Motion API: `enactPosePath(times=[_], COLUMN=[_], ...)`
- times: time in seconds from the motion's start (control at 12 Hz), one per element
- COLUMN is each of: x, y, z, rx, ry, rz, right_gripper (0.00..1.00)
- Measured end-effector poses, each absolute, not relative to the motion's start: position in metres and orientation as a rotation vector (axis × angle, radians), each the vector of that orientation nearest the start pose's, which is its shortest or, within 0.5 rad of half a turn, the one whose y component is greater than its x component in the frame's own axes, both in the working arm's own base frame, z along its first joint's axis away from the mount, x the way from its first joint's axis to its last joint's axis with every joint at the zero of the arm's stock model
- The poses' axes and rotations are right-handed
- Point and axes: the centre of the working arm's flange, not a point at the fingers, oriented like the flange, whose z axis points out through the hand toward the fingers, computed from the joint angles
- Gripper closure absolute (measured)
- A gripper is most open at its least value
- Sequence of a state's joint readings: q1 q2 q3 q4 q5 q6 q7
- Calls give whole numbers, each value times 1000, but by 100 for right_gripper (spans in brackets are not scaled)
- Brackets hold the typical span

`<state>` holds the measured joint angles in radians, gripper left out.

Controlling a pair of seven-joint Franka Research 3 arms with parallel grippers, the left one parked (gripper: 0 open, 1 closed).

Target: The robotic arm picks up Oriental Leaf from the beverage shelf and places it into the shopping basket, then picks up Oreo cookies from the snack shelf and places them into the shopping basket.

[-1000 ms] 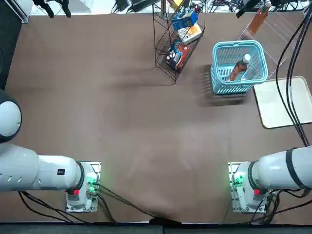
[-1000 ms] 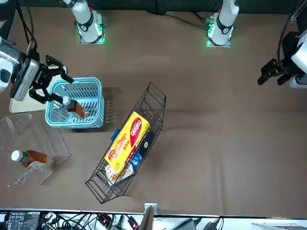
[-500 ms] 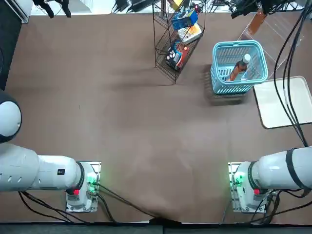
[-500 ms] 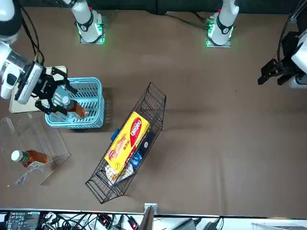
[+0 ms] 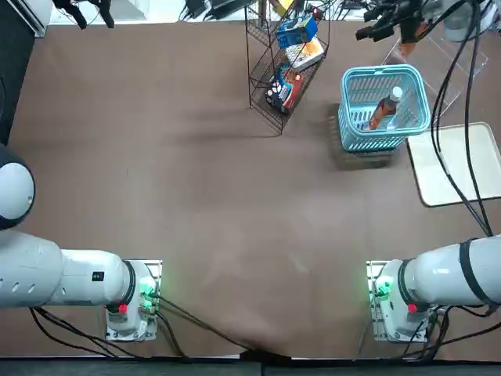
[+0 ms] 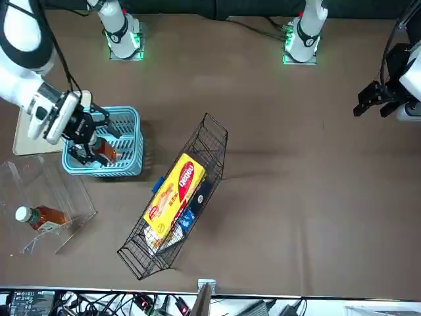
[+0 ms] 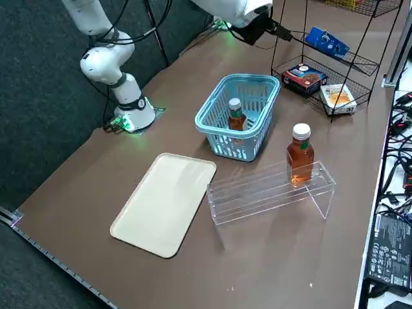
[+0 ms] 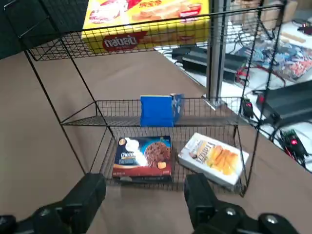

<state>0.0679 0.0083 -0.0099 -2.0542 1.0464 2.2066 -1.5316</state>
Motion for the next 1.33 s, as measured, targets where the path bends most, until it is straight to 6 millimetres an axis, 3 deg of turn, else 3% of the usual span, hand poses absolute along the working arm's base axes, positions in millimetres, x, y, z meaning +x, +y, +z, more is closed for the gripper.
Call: enactPosePath(times=[0.33, 0.75, 1.33], x=[570, 574, 584], y=[94, 115, 141], z=[433, 405, 398], rx=[-2097, -2092, -2111], ry=[-1179, -1183, -1181], rz=[-941, -970, -994], right_gripper=[0, 0, 0])
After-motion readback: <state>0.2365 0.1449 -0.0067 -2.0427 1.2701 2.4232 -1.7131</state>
